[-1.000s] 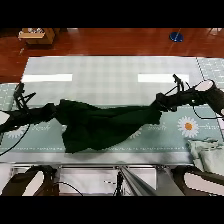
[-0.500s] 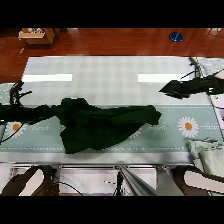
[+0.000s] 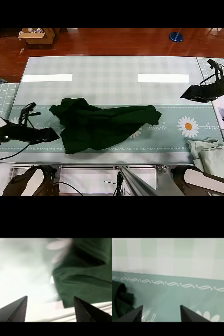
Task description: Fold the shirts.
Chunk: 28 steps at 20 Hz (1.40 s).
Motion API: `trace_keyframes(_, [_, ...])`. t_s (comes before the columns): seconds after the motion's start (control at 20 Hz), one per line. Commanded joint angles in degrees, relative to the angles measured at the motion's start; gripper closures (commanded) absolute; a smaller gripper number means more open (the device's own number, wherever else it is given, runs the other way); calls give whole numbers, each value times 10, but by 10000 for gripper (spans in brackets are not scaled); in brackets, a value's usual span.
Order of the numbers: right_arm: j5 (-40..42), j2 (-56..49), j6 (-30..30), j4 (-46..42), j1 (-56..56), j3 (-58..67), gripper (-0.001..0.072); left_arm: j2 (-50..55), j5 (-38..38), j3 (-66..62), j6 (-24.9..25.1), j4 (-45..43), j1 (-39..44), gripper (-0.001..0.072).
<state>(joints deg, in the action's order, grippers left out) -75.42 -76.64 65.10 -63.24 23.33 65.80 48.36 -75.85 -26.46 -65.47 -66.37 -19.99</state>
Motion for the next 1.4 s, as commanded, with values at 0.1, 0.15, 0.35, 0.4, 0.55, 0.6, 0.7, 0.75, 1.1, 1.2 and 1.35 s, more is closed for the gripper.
trace_keyframes(0.1, [-3,0,-1,8,4,0,165,63,110,21,78,65,58,-2])
trace_keyframes(0.15, [-5,0,-1,11,4,0,165,75,121,21,90,79,72,-2])
trace_keyframes(0.35, [-10,0,0,13,4,0,165,138,173,21,123,97,151,102])
trace_keyframes(0.4, [-16,0,2,13,4,0,166,152,193,21,123,99,171,278])
trace_keyframes(0.55, [-39,0,2,15,4,0,180,163,195,14,101,100,190,675])
trace_keyframes(0.6, [-39,0,5,18,4,0,180,161,186,10,90,98,188,675])
trace_keyframes(0.7, [-39,0,6,31,4,0,180,154,153,-4,84,98,184,675])
trace_keyframes(0.75, [-41,0,5,40,4,0,179,148,139,-11,84,98,184,675])
trace_keyframes(1.1, [-77,6,-124,250,0,-116,167,106,96,-49,49,99,182,675])
trace_keyframes(1.2, [-78,15,-139,243,-19,-153,176,106,86,-50,40,98,182,675])
trace_keyframes(1.35, [-67,21,-153,201,-63,-196,175,106,82,-50,21,98,182,675])
